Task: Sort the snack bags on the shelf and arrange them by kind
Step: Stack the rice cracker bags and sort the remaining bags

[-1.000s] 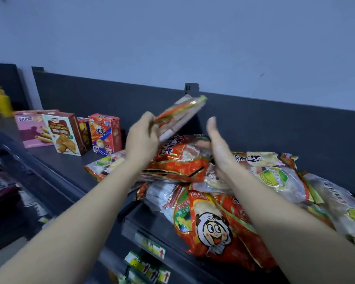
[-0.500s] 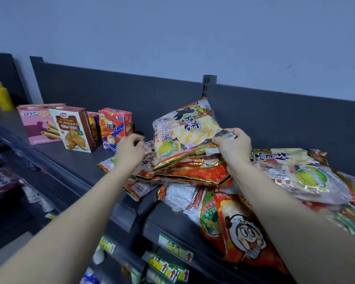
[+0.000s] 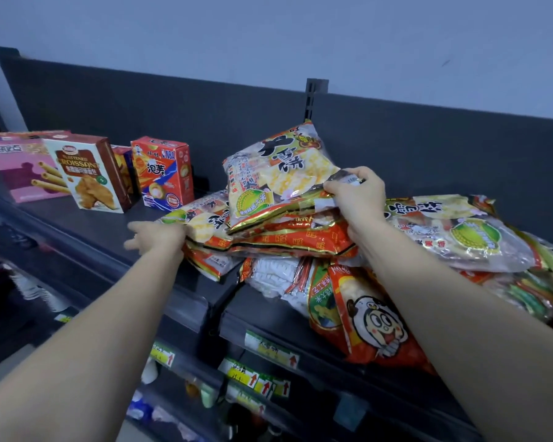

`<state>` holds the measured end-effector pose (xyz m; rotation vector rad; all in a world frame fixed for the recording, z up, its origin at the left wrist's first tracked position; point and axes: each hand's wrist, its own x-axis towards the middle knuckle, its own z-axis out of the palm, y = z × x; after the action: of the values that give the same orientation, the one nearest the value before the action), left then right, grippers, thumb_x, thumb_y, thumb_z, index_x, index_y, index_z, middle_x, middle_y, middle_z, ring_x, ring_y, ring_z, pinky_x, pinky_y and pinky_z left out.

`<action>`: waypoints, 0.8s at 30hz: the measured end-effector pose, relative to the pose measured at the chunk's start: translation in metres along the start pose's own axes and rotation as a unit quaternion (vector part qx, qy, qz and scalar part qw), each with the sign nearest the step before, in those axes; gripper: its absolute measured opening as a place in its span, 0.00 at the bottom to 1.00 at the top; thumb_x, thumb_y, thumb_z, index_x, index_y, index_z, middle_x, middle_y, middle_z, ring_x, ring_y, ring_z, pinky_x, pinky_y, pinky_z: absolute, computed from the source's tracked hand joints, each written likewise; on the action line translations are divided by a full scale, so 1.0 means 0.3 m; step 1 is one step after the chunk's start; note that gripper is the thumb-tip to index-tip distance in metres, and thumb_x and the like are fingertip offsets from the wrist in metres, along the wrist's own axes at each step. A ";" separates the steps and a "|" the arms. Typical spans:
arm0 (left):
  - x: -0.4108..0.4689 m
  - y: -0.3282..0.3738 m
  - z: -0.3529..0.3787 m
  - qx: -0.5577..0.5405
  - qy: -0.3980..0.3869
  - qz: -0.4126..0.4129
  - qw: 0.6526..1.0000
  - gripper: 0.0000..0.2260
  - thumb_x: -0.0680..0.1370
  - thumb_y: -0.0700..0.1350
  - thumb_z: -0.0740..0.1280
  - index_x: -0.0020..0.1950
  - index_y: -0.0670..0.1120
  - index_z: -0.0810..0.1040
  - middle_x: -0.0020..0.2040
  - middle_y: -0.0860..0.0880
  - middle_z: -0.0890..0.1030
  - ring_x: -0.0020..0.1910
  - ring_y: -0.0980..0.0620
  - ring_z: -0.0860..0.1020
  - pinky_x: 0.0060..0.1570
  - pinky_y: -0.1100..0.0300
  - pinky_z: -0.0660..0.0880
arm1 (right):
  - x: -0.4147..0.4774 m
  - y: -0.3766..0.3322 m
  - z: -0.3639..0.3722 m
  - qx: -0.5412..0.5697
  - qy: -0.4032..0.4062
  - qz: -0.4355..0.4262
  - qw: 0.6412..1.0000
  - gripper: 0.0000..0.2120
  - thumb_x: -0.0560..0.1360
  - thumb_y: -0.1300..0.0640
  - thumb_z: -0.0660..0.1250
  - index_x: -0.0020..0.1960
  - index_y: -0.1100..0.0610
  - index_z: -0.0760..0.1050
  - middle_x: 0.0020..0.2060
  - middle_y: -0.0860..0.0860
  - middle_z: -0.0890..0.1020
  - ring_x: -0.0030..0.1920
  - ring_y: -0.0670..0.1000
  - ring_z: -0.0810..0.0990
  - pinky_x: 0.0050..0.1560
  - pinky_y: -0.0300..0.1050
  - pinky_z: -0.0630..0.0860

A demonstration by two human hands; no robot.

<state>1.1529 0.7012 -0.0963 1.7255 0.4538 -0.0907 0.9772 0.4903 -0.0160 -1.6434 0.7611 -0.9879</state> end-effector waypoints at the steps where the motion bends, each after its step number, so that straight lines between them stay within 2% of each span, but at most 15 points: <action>1: 0.011 -0.002 -0.001 -0.054 -0.040 -0.028 0.997 0.43 0.68 0.36 0.77 0.75 0.42 0.56 0.69 0.41 0.66 0.58 0.41 0.75 0.47 0.50 0.78 | -0.005 -0.001 -0.001 0.003 -0.001 0.001 1.000 0.11 0.68 0.59 0.75 0.47 0.50 0.76 0.43 0.47 0.80 0.44 0.49 0.79 0.43 0.43 0.77; 3: 0.002 -0.002 -0.010 -0.126 -0.142 -0.068 0.979 0.30 0.68 0.33 0.76 0.67 0.39 0.69 0.55 0.43 0.79 0.40 0.47 0.79 0.31 0.56 0.78 | -0.015 -0.005 -0.003 0.011 -0.001 0.003 1.000 0.12 0.68 0.59 0.75 0.47 0.50 0.76 0.44 0.48 0.80 0.44 0.48 0.79 0.42 0.43 0.77; 4: -0.003 -0.010 -0.009 -0.117 -0.152 -0.063 0.979 0.19 0.68 0.33 0.75 0.57 0.39 0.75 0.48 0.43 0.81 0.35 0.48 0.78 0.28 0.58 0.77 | -0.021 -0.008 -0.005 0.013 -0.001 0.005 1.000 0.12 0.68 0.60 0.75 0.47 0.50 0.76 0.44 0.47 0.80 0.43 0.48 0.79 0.41 0.42 0.77; 5: 0.005 -0.019 -0.004 -0.106 -0.147 -0.055 0.982 0.12 0.69 0.33 0.74 0.47 0.41 0.75 0.45 0.43 0.82 0.35 0.48 0.79 0.31 0.58 0.77 | -0.025 -0.010 -0.006 0.014 -0.002 0.007 1.000 0.12 0.68 0.60 0.75 0.47 0.50 0.76 0.44 0.47 0.80 0.42 0.47 0.79 0.39 0.42 0.77; 6: -0.002 -0.020 -0.001 -0.092 -0.134 -0.046 0.986 0.10 0.70 0.33 0.73 0.43 0.42 0.74 0.47 0.42 0.82 0.39 0.46 0.81 0.35 0.56 0.78 | -0.029 -0.011 -0.007 0.015 -0.001 0.007 1.000 0.11 0.68 0.60 0.75 0.47 0.51 0.76 0.43 0.48 0.80 0.42 0.48 0.79 0.39 0.41 0.77; 7: -0.014 -0.011 0.002 -0.096 -0.131 -0.033 0.986 0.09 0.71 0.32 0.72 0.43 0.41 0.74 0.50 0.42 0.82 0.43 0.44 0.81 0.40 0.52 0.79 | -0.032 -0.012 -0.008 0.016 0.002 0.007 1.000 0.11 0.68 0.60 0.75 0.46 0.51 0.76 0.43 0.48 0.80 0.42 0.48 0.80 0.39 0.42 0.77; 9: -0.047 0.022 0.010 -0.151 -0.131 0.013 0.980 0.11 0.73 0.29 0.68 0.52 0.39 0.76 0.55 0.42 0.80 0.49 0.43 0.80 0.48 0.50 0.79 | -0.040 -0.015 -0.013 0.023 0.012 0.010 1.000 0.12 0.67 0.60 0.75 0.47 0.51 0.77 0.44 0.49 0.82 0.42 0.49 0.81 0.39 0.42 0.78; 11: -0.091 0.071 0.014 -0.164 -0.097 0.101 0.976 0.18 0.74 0.30 0.66 0.62 0.42 0.74 0.56 0.45 0.78 0.51 0.46 0.78 0.51 0.54 0.77 | -0.048 -0.022 -0.022 0.034 0.025 0.004 0.999 0.11 0.68 0.61 0.74 0.47 0.51 0.77 0.42 0.48 0.81 0.41 0.49 0.81 0.37 0.41 0.77; 12: -0.110 0.091 0.013 -0.142 -0.071 0.155 0.975 0.18 0.75 0.33 0.65 0.63 0.44 0.73 0.55 0.47 0.77 0.51 0.47 0.76 0.51 0.56 0.76 | -0.052 -0.026 -0.029 0.037 0.034 -0.004 0.999 0.11 0.68 0.61 0.74 0.47 0.51 0.76 0.41 0.47 0.80 0.41 0.47 0.80 0.37 0.40 0.76; 15: -0.178 0.151 -0.007 -0.116 -0.009 0.305 0.945 0.09 0.77 0.38 0.64 0.55 0.47 0.70 0.51 0.50 0.74 0.48 0.51 0.73 0.48 0.62 0.70 | -0.066 -0.039 -0.048 0.018 0.076 -0.045 0.996 0.09 0.69 0.61 0.72 0.45 0.52 0.75 0.37 0.43 0.77 0.36 0.43 0.75 0.35 0.40 0.73; 17: -0.209 0.191 -0.024 -0.137 0.024 0.362 0.922 0.08 0.78 0.38 0.63 0.51 0.47 0.66 0.46 0.53 0.72 0.46 0.53 0.71 0.46 0.68 0.67 | -0.074 -0.049 -0.056 0.007 0.107 -0.063 0.992 0.07 0.69 0.60 0.71 0.43 0.52 0.74 0.35 0.42 0.75 0.33 0.43 0.73 0.35 0.41 0.72; 19: -0.247 0.229 -0.036 -0.196 0.021 0.404 0.893 0.08 0.77 0.37 0.62 0.51 0.46 0.65 0.45 0.53 0.73 0.47 0.55 0.72 0.46 0.72 0.67 | -0.084 -0.059 -0.061 -0.003 0.136 -0.080 0.988 0.06 0.70 0.60 0.70 0.43 0.53 0.73 0.34 0.42 0.74 0.31 0.42 0.71 0.32 0.35 0.70; 21: -0.290 0.267 -0.035 -0.256 0.001 0.427 0.867 0.09 0.77 0.36 0.63 0.54 0.44 0.66 0.51 0.50 0.74 0.51 0.56 0.74 0.50 0.74 0.69 | -0.092 -0.068 -0.073 -0.017 0.160 -0.098 0.982 0.06 0.71 0.60 0.69 0.43 0.54 0.73 0.33 0.42 0.73 0.30 0.42 0.69 0.27 0.29 0.65; 23: -0.345 0.293 -0.020 -0.298 -0.032 0.418 0.858 0.12 0.78 0.37 0.65 0.58 0.45 0.66 0.54 0.51 0.74 0.55 0.56 0.74 0.52 0.76 0.68 | -0.099 -0.069 -0.092 -0.026 0.167 -0.095 0.981 0.06 0.72 0.59 0.69 0.45 0.54 0.73 0.33 0.41 0.73 0.30 0.41 0.70 0.26 0.29 0.65; 24: -0.365 0.302 -0.001 -0.327 -0.058 0.397 0.855 0.12 0.77 0.38 0.65 0.58 0.45 0.66 0.55 0.51 0.74 0.55 0.54 0.75 0.53 0.74 0.70 | -0.104 -0.069 -0.103 -0.033 0.160 -0.090 0.982 0.06 0.72 0.59 0.69 0.46 0.53 0.72 0.34 0.41 0.73 0.31 0.41 0.70 0.26 0.30 0.65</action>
<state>1.0837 0.6620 0.0215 1.1007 -0.3275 0.5049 0.9356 0.5089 0.0006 -1.6521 0.8748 -1.3926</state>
